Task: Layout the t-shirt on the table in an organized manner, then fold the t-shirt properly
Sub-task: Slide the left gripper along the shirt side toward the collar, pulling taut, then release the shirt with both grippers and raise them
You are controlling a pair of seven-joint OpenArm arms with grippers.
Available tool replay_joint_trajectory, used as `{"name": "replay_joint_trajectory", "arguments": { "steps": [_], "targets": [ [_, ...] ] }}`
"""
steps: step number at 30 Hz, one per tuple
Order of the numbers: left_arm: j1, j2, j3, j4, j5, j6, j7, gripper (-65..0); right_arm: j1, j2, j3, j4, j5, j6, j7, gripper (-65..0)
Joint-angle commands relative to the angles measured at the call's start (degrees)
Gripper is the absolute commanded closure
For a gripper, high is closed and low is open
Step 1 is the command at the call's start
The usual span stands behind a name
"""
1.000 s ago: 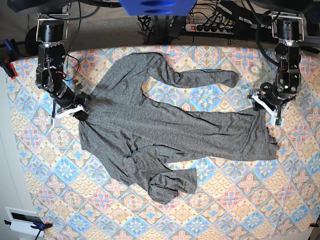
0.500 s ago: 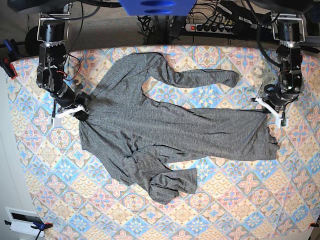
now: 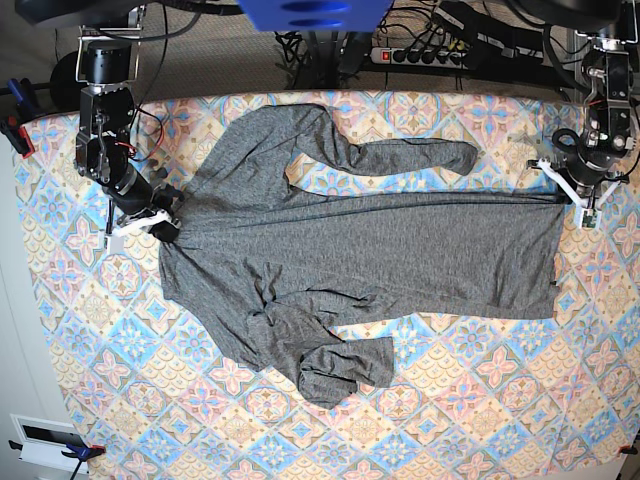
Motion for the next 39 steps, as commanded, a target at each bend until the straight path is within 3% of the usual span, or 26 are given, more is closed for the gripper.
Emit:
{"name": "replay_joint_trajectory", "arguments": {
  "steps": [1, 8, 15, 21, 24, 30, 39],
  "targets": [
    [0.5, -1.08, -0.41, -0.12, 2.05, 0.44, -0.91, 0.0, -0.99, -0.41, -0.86, -0.85, -2.71, -1.6, -7.09, -0.1],
    [1.55, 1.47, -0.32, -3.37, 12.25, 0.44, -1.44, 0.0, -1.87, -0.41, -0.86, -0.85, -2.71, -1.6, -7.09, -0.1],
    [1.47, 2.61, -0.23, -4.52, 13.48, 0.53, -1.35, -0.8, -2.48, -0.5, -0.86, -0.76, -2.71, -1.6, -7.09, -0.1],
    [1.29, 3.84, -0.58, -4.78, 13.12, 0.53, -1.35, -24.0, -2.57, -0.5, -0.86, -0.67, -2.71, -1.6, -7.09, -1.6],
    [0.06, 4.37, -0.58, -4.34, 13.04, 0.53, -1.35, -31.5, -2.83, -0.41, -0.86, 1.44, -2.71, -1.6, -7.18, -5.8],
    [-0.56, 5.43, -1.2, -1.09, 8.38, 0.53, -1.0, -33.5, -5.91, -0.41, -0.86, 9.88, -2.71, -1.6, -7.27, -12.8],
    [-0.64, 6.13, -12.45, 1.02, -4.28, 0.53, -0.82, -33.5, -9.69, -0.24, -0.24, 23.33, -2.71, -1.69, -7.53, -15.1]
  ]
}}
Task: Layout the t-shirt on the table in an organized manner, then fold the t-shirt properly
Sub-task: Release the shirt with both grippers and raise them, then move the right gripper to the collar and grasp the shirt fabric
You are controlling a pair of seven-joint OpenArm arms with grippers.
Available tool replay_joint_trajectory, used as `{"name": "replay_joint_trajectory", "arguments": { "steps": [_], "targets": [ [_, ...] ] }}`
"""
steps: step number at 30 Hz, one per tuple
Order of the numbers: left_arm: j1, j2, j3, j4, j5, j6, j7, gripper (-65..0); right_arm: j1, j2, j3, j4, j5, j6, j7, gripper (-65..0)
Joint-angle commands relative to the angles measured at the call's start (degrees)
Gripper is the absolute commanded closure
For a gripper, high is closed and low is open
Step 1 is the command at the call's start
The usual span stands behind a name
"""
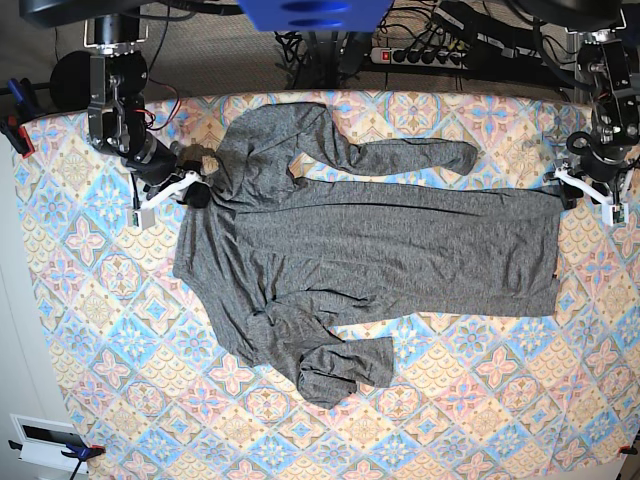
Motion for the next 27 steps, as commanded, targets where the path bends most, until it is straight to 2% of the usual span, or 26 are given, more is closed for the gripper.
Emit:
{"name": "replay_joint_trajectory", "arguments": {
  "steps": [1, 7, 16, 22, 27],
  "targets": [
    [-0.29, -1.13, -1.44, 0.91, -0.63, 0.09, -0.89, -33.5, 0.56, 0.86, 1.16, 3.34, 0.91, 0.74, 1.41, -15.1],
    [-0.38, -1.04, -3.11, 1.0, -1.25, 0.09, -0.89, -33.5, 0.21, 0.86, 1.69, 11.08, 0.91, 0.56, 1.32, -15.0],
    [-0.03, -0.95, -4.87, 1.0, -1.34, 0.09, -0.89, -33.5, 0.38, 0.59, 1.25, 11.43, 0.91, 0.56, 1.32, -14.9],
    [-3.2, 2.39, -5.74, 0.74, -6.17, 0.09, -0.89, -33.5, 0.56, 0.5, 0.63, 11.52, 0.91, 0.56, 1.32, -14.9],
    [-6.62, 6.87, -5.74, 0.74, -12.68, 0.18, -0.89, -33.5, 0.56, 0.5, -4.55, 11.34, 0.91, 0.56, 1.59, -14.9]
  ]
}}
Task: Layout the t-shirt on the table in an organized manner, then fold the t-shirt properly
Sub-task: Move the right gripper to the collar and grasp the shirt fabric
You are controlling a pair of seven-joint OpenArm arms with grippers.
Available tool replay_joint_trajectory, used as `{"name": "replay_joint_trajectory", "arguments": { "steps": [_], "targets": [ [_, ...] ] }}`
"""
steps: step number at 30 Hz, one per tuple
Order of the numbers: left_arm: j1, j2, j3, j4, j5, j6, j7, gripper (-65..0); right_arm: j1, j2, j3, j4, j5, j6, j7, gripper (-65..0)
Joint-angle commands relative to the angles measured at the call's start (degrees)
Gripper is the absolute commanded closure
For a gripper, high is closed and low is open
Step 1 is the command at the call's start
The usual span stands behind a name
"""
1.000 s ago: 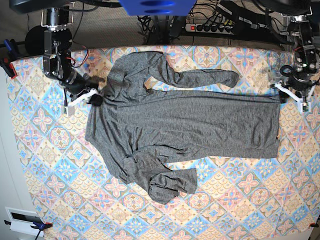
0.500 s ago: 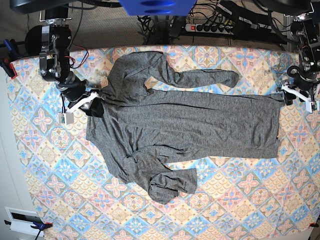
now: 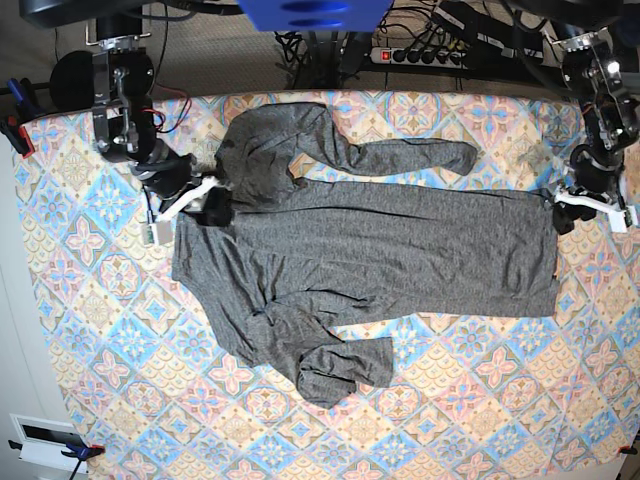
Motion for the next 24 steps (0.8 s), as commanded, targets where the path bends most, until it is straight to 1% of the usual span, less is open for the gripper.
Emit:
{"name": "replay_joint_trajectory", "arguments": {
  "steps": [1, 5, 8, 10, 11, 13, 15, 17, 19, 24],
  "targets": [
    [-1.97, -0.12, -0.41, 0.8, -1.69, -0.3, -1.15, -33.5, 0.75, 0.44, -1.04, 0.89, 0.74, 0.58, 1.35, -14.9],
    [-7.07, 3.75, -0.41, 0.36, -2.13, -0.04, -1.15, -33.5, 4.97, -2.81, -7.9, 0.72, 0.74, 0.58, 1.43, -14.9],
    [-11.91, 4.63, -0.41, -3.33, -2.22, 0.05, -1.24, -33.5, 9.37, -3.17, -14.32, 0.63, 0.74, 0.58, 1.43, -14.9],
    [-15.95, 4.37, -0.5, -8.69, -2.22, 0.49, -1.33, -33.5, 12.27, -3.17, -19.06, 0.54, 0.74, 0.58, 1.43, -14.9],
    [-17.71, 4.19, -0.68, -11.42, -2.22, 1.19, -1.33, -33.5, 13.33, -3.17, -21.09, 0.45, 0.74, 0.58, 1.43, -14.9],
    [-21.67, 2.7, -1.38, -17.83, -2.13, 3.48, -1.24, -33.5, 15.0, -3.17, -24.78, -0.95, 0.74, 0.58, 1.43, -14.9],
    [-24.57, 1.47, -1.55, -24.25, -2.22, 5.23, -1.42, -33.5, 15.17, -3.17, -27.15, -3.94, 0.74, 0.58, 1.43, -14.9],
    [-26.5, -0.03, -1.55, -29.26, -2.22, 5.59, -1.68, -33.5, 15.26, -3.17, -28.82, -8.42, 0.74, 0.58, 1.52, -14.9],
    [-27.73, -0.91, -1.55, -32.08, -2.22, 5.59, -1.68, -33.5, 15.17, -3.25, -30.05, -13.08, 0.74, 0.58, 2.05, -14.9],
    [-27.91, -1.7, -1.64, -32.25, -2.3, 5.59, -1.77, -33.5, 15.17, -3.34, -35.5, -22.4, 0.74, 0.58, 7.24, -14.9]
  ]
}}
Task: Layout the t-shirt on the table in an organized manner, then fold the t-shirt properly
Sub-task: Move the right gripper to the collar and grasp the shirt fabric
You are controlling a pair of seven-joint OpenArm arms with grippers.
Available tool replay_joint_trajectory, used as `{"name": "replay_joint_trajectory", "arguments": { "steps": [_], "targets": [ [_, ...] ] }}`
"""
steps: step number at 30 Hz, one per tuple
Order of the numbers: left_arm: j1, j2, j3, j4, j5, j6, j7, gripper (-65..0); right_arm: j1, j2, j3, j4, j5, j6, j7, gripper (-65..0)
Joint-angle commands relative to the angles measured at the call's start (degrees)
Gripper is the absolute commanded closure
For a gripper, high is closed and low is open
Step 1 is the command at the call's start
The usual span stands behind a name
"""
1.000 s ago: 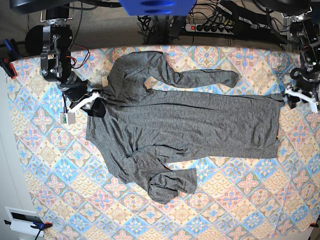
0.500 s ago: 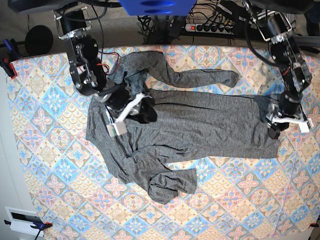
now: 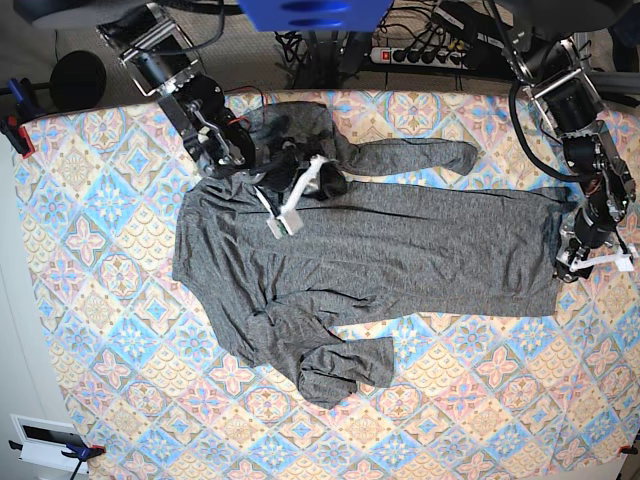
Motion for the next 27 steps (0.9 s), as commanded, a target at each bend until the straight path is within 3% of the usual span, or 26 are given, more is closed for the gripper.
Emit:
{"name": "replay_joint_trajectory", "arguments": {
  "steps": [1, 10, 20, 27],
  "targets": [
    [-1.22, -1.63, -0.18, 1.06, -0.47, -0.12, -1.02, -33.5, 0.05, 0.07, -1.35, -1.27, -1.03, -0.53, -2.01, -14.9],
    [-2.89, 0.13, 0.17, 0.88, -0.29, 0.15, -1.02, -33.5, -0.22, 0.07, -3.28, -3.65, -1.03, -0.53, -2.09, -14.9],
    [-2.72, 1.44, 0.0, 0.71, -0.2, 0.23, -0.94, -33.5, 0.05, 1.03, 0.15, 12.0, -1.03, -0.53, -4.03, -14.9],
    [-2.36, 0.48, -4.31, -8.08, -0.47, 0.23, -4.8, -33.5, 0.31, 1.03, 3.49, 13.05, -1.03, -0.53, -4.73, -14.9]
  ]
}}
